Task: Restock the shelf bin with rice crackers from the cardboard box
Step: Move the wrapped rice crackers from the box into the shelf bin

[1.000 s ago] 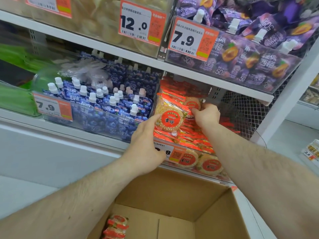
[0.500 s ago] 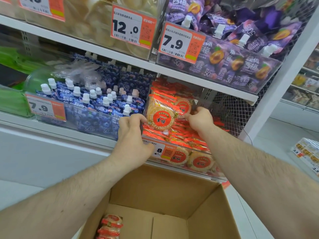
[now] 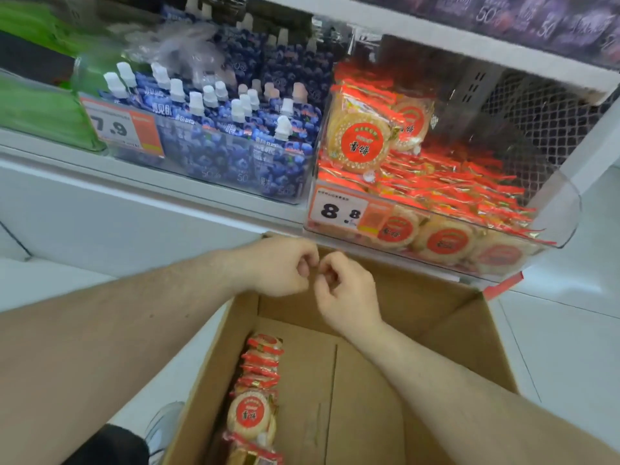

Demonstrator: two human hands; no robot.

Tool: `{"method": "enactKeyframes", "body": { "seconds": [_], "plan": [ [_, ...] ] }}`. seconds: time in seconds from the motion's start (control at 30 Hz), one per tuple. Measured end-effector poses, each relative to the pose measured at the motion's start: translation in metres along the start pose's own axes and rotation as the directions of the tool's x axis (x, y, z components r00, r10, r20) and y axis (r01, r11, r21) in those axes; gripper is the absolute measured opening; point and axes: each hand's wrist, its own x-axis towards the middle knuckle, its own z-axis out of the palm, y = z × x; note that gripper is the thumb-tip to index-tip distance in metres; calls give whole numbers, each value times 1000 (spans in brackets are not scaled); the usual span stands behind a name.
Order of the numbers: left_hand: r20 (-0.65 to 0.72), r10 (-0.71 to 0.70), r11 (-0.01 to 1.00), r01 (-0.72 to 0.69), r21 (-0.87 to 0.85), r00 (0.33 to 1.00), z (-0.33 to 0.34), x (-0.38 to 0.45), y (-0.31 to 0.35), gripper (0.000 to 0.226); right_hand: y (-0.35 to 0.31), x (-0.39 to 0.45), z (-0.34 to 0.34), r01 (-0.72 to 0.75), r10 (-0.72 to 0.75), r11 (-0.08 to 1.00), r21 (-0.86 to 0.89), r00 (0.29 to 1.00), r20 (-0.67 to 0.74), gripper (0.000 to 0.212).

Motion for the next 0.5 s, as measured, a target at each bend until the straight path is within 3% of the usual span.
{"method": "enactKeyframes", "body": {
  "seconds": [0.07,0.13,0.2,0.3,0.37,0.5],
  "plan": [
    [63,-47,999,47,3,997,5,0,-8,27,22,-39,43,-322,314,947,-19,907,281,16],
    [92,-87,996,88,-6,992,8,2,-17,30,38,-70,78,-527,527,839,-138,722,448,17],
    [105,-129,991,132,-26,986,12,6,-27,30,49,-92,109,-610,622,757,-234,564,543,24],
    [111,-184,981,190,-45,977,17,10,-40,25,60,-104,145,-738,720,616,-276,386,577,34],
    [100,-203,976,210,-62,974,20,12,-45,24,66,-106,162,-781,748,555,-287,318,582,35],
    [93,-247,956,258,-138,965,22,17,-47,25,79,-110,180,-795,754,525,-303,271,598,28]
  ]
}}
